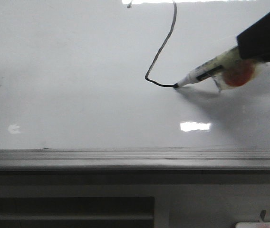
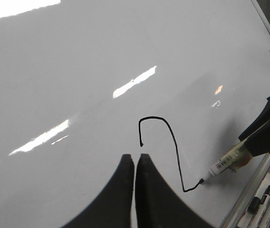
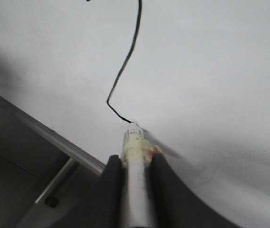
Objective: Write number 2 on whiteboard
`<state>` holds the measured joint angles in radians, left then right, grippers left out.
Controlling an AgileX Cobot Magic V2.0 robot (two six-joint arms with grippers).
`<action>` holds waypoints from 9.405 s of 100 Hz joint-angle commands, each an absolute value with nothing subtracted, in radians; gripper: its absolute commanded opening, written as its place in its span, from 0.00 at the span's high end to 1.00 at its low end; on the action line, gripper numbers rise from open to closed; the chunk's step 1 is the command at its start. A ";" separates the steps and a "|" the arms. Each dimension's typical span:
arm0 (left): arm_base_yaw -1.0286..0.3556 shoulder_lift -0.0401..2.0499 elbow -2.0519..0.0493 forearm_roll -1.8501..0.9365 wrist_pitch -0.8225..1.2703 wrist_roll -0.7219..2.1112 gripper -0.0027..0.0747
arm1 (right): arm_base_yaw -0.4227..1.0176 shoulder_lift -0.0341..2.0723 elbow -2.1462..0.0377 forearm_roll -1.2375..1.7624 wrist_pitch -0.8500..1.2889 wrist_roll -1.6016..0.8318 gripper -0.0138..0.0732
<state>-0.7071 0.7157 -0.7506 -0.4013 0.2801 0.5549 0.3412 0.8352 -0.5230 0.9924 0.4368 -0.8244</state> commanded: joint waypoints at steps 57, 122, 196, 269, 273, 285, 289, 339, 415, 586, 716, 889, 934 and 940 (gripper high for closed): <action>-0.713 0.729 -0.776 -0.518 0.193 0.543 0.99 | 0.210 0.649 -0.680 0.923 0.660 -0.701 0.90; -1.046 0.961 -0.824 -0.530 0.134 0.625 0.46 | 0.351 0.982 -0.987 0.931 0.942 -0.800 0.90; -1.053 1.042 -0.851 -0.393 0.192 0.633 0.51 | 0.437 1.014 -0.993 0.998 0.950 -0.883 0.90; -1.053 1.042 -0.851 -0.348 0.232 0.633 0.96 | 0.437 1.014 -0.993 1.002 0.978 -0.895 0.87; -1.053 1.042 -0.851 -0.348 0.232 0.633 0.98 | 0.437 1.014 -0.993 1.002 0.978 -0.895 0.82; -1.053 1.040 -0.851 -0.348 0.230 0.633 0.99 | 0.437 1.014 -0.993 1.002 0.959 -0.869 0.60; -1.053 1.040 -0.851 -0.348 0.230 0.633 0.99 | 0.435 1.014 -0.993 1.002 0.942 -0.858 0.50; -0.863 0.872 -0.730 -0.358 0.010 0.419 0.99 | 0.270 0.831 -0.964 0.962 0.711 -0.807 0.32; -0.854 1.062 -0.582 -0.868 -0.452 0.432 0.99 | 0.266 0.751 -0.847 0.964 0.582 -0.772 0.32; -0.869 0.560 -0.564 -0.893 -0.248 0.926 0.99 | 0.256 0.525 -0.710 0.928 0.383 -0.815 0.92; -0.869 0.159 -0.295 -0.897 -0.043 0.933 0.99 | 0.256 -0.016 -0.219 0.936 0.345 -0.864 0.92; -0.185 -0.031 0.014 -0.051 -0.017 0.147 0.99 | 0.256 -0.016 -0.219 0.936 0.345 -0.864 0.92; -0.114 -0.031 0.014 -0.053 -0.022 0.147 0.99 | 0.256 -0.016 -0.219 0.936 0.345 -0.864 0.92; -0.083 -0.031 0.014 -0.054 -0.022 0.147 0.99 | 0.256 -0.016 -0.219 0.936 0.345 -0.864 0.92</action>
<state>-0.1189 -0.0040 0.0000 -0.0503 0.0555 0.1591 0.2616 -0.0132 -0.1948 0.9104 0.3985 -0.8545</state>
